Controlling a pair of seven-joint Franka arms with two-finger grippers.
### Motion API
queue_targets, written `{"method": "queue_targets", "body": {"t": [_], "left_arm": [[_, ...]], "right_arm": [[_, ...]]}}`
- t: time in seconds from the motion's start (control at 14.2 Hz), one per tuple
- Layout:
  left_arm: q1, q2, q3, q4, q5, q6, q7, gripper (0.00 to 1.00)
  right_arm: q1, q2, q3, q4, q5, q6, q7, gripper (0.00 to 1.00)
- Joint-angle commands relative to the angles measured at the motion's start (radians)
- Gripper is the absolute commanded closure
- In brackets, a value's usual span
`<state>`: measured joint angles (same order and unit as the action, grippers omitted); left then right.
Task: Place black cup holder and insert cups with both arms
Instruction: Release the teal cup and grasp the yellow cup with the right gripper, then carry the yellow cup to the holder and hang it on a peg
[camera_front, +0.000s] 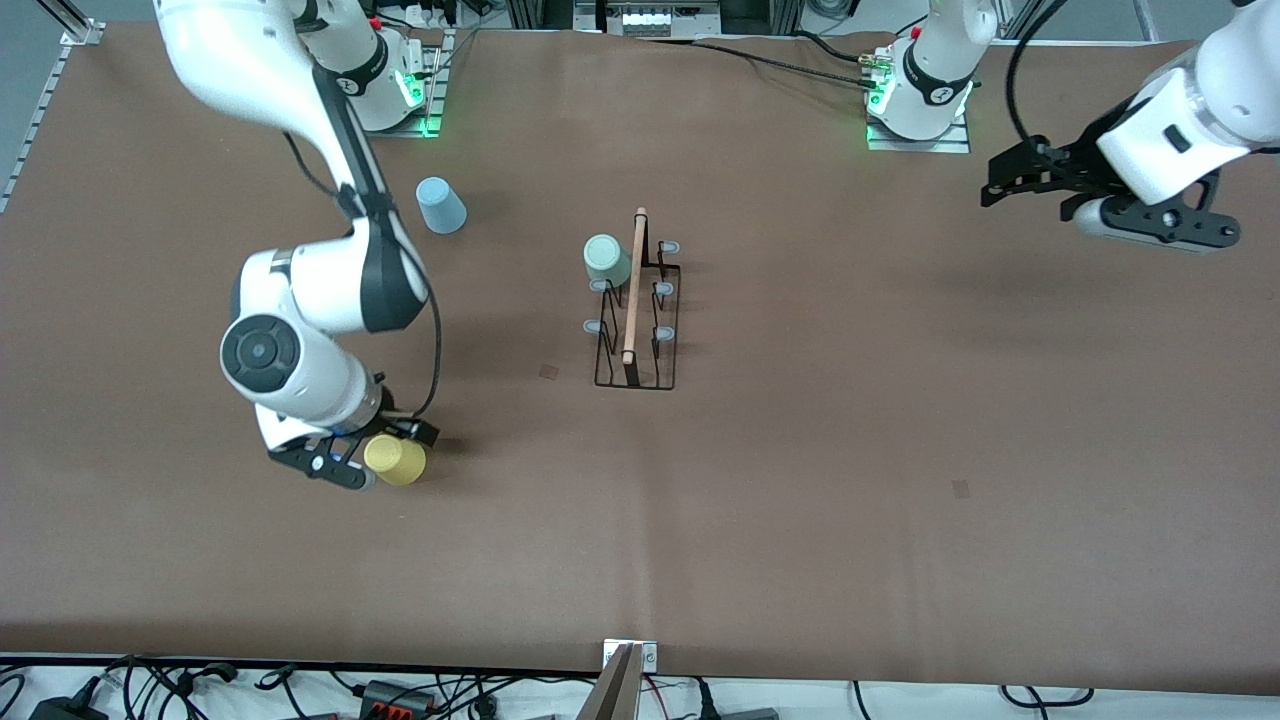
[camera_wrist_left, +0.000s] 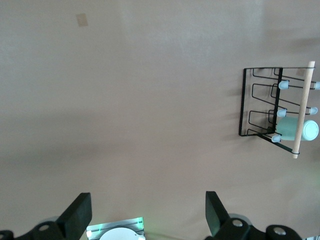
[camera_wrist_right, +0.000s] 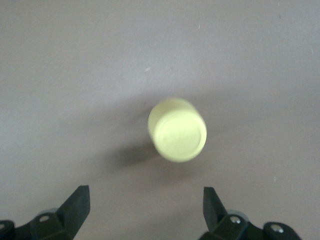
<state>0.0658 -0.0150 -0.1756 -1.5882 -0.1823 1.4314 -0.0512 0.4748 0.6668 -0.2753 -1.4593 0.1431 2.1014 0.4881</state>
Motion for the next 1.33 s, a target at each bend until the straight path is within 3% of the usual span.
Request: {"method": "queue_targets", "body": {"t": [0.0, 0.77, 0.98, 1.05, 1.12, 1.19, 1.26], "left_arm": [[0.009, 0.047, -0.005, 0.039, -0.003, -0.019, 0.017, 0.0], [0.034, 0.116, 0.008, 0.047, 0.012, 0.03, 0.014, 0.0], [0.077, 0.112, 0.015, 0.083, 0.018, 0.032, 0.004, 0.0], [0.09, 0.115, 0.015, 0.08, 0.023, 0.032, 0.004, 0.0], [0.092, 0.118, 0.015, 0.076, 0.029, 0.035, 0.005, 0.0], [0.092, 0.116, 0.015, 0.077, 0.058, 0.05, 0.008, 0.0], [0.095, 0.113, 0.013, 0.085, 0.123, 0.056, 0.016, 0.0]], "right_arm": [[-0.03, 0.081, 0.013, 0.066, -0.004, 0.083, -0.077, 0.0], [-0.093, 0.145, 0.034, 0.096, 0.007, 0.077, -0.312, 0.0], [-0.148, 0.148, 0.095, 0.096, 0.007, 0.075, -0.327, 0.0], [-0.186, 0.149, 0.144, 0.097, 0.004, 0.075, -0.33, 0.11], [-0.209, 0.148, 0.169, 0.097, 0.003, 0.071, -0.33, 0.31], [-0.215, 0.148, 0.174, 0.099, 0.001, 0.057, -0.33, 0.5], [-0.214, 0.146, 0.176, 0.099, 0.0, 0.051, -0.332, 0.64]]}}
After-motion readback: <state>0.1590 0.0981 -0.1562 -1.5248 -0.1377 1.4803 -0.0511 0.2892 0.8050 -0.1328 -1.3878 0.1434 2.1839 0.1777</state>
